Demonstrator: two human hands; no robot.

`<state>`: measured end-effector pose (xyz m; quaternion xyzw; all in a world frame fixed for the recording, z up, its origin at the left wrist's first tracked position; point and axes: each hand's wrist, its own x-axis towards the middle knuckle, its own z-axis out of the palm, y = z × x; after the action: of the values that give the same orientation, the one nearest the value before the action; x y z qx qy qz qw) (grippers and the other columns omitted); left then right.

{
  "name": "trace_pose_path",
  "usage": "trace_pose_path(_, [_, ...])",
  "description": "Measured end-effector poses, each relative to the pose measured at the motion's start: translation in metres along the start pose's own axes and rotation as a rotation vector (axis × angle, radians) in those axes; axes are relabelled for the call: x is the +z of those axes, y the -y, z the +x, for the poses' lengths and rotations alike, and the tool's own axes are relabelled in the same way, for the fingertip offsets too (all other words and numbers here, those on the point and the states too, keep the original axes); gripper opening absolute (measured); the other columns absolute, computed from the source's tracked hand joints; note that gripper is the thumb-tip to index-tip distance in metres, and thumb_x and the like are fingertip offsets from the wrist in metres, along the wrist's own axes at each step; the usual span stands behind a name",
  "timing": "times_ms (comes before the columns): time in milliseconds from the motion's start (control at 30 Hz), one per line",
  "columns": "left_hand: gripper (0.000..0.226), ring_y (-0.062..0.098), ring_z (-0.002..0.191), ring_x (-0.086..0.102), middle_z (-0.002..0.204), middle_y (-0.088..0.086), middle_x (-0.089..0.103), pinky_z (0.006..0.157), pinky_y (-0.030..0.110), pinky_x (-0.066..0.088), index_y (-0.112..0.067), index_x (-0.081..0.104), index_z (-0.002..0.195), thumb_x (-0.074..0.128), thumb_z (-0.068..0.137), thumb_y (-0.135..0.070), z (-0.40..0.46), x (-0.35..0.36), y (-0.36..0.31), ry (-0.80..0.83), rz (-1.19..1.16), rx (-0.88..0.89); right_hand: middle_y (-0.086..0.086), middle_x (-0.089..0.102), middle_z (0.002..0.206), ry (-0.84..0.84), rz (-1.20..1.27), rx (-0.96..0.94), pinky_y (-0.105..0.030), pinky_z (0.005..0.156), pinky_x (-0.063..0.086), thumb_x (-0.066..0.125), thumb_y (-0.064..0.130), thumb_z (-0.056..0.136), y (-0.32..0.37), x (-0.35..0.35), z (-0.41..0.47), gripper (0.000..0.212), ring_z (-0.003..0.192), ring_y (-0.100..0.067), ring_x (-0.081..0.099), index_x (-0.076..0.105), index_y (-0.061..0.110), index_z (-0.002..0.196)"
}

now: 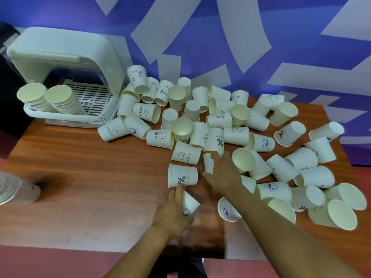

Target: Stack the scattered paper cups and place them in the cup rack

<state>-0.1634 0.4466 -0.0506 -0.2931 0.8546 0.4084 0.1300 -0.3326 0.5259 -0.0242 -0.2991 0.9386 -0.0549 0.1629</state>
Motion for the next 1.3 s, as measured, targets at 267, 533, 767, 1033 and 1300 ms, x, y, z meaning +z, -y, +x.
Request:
trace_pose_path(267, [0.089,0.017,0.111,0.052,0.138,-0.007,0.038,0.084,0.031,0.05,-0.036,0.016,0.142,0.069,0.071,-0.025,0.001,-0.022,0.015,0.003,-0.057,0.029,-0.018,0.035,0.119,-0.048,0.073,0.057,-0.038,0.073,0.049,0.07,0.029,0.074,0.013,0.01,0.006,0.064,0.088,-0.03,0.049,0.035,0.008,0.124])
trace_pose_path(533, [0.089,0.021,0.116,0.05,0.141,-0.002,0.034,0.088,0.034,0.049,-0.034,0.013,0.145,0.068,0.075,-0.029,0.016,-0.05,0.021,0.005,0.018,-0.007,-0.016,0.029,0.127,-0.039,0.366,0.132,-0.035,0.092,0.041,0.078,0.026,0.064,0.019,0.004,0.002,0.093,0.114,-0.03,0.04,0.024,0.017,0.14])
trace_pose_path(767, [0.083,0.025,0.109,0.054,0.132,0.002,0.038,0.082,0.035,0.049,-0.03,0.018,0.143,0.067,0.076,-0.029,0.026,-0.079,0.031,-0.04,0.086,-0.069,-0.018,0.038,0.119,-0.008,0.318,0.104,-0.026,0.081,0.028,0.077,0.033,0.064,0.027,0.0,-0.008,0.095,0.104,-0.026,0.039,0.025,0.016,0.142])
trace_pose_path(1033, [0.079,0.022,0.104,0.054,0.128,-0.001,0.039,0.079,0.035,0.048,-0.033,0.022,0.139,0.067,0.074,-0.028,0.022,-0.109,0.043,-0.061,0.044,-0.054,-0.012,0.047,0.109,-0.062,0.462,0.095,-0.03,0.073,0.037,0.077,0.024,0.06,0.036,-0.012,-0.015,0.084,0.096,-0.024,0.048,0.034,0.016,0.132])
trace_pose_path(1300, [0.083,0.026,0.112,0.047,0.132,0.006,0.036,0.086,0.032,0.042,-0.02,0.02,0.144,0.069,0.076,-0.024,0.017,-0.152,0.063,-0.106,-0.019,-0.017,-0.004,0.049,0.1,-0.126,0.495,0.119,-0.041,0.073,0.049,0.08,0.023,0.057,0.07,-0.034,-0.016,0.081,0.092,-0.026,0.052,0.029,0.02,0.12])
